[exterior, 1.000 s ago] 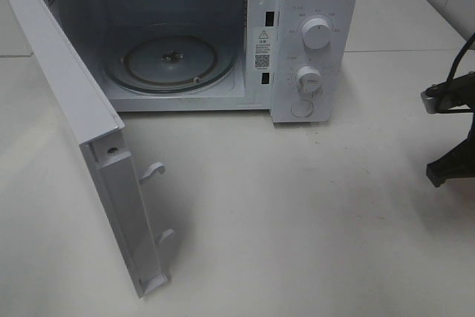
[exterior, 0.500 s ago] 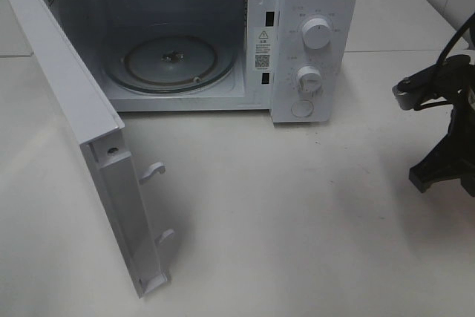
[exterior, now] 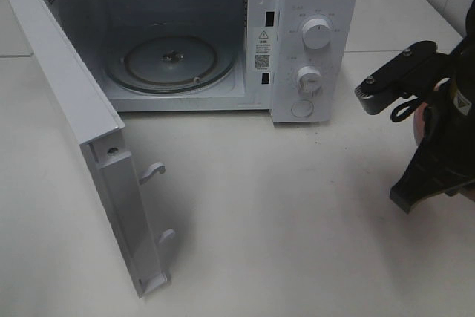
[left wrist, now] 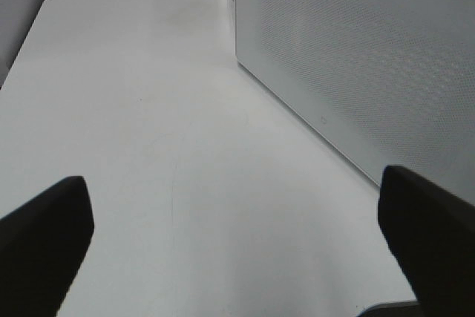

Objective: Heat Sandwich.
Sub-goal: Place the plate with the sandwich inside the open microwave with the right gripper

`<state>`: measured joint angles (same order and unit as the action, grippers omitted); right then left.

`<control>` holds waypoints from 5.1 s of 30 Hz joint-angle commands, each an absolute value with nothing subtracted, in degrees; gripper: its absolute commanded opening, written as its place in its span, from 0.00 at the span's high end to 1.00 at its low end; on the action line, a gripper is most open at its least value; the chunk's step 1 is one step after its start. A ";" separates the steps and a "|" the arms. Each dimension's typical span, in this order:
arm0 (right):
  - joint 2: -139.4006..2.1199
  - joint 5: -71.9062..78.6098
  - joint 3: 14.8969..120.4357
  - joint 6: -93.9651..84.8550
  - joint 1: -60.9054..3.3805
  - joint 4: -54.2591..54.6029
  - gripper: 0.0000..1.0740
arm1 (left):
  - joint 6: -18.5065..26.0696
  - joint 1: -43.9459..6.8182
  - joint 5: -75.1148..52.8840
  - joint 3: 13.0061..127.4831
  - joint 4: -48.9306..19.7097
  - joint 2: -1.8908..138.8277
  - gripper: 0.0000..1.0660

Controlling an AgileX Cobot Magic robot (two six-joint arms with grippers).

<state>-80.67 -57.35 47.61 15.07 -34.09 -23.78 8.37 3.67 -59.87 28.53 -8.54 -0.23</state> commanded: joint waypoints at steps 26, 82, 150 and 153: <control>-78.04 -63.08 47.33 8.42 -60.22 -24.98 0.99 | 8.19 3.38 -59.07 28.48 -8.59 -1.72 0.05; -78.04 -39.94 47.38 -65.09 -49.79 -15.81 0.98 | 8.19 3.38 -59.07 28.48 -8.59 -1.72 0.05; -112.93 -32.77 79.47 -71.91 -44.40 -12.20 0.98 | 8.19 3.38 -59.07 28.48 -8.59 -1.72 0.05; -114.88 -34.55 82.33 -71.91 -43.95 -10.89 0.98 | 8.19 3.38 -59.07 28.48 -8.59 -1.72 0.05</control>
<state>-114.42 -34.38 80.62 -71.73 -44.35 -11.29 8.37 3.67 -59.87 28.53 -8.54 -0.23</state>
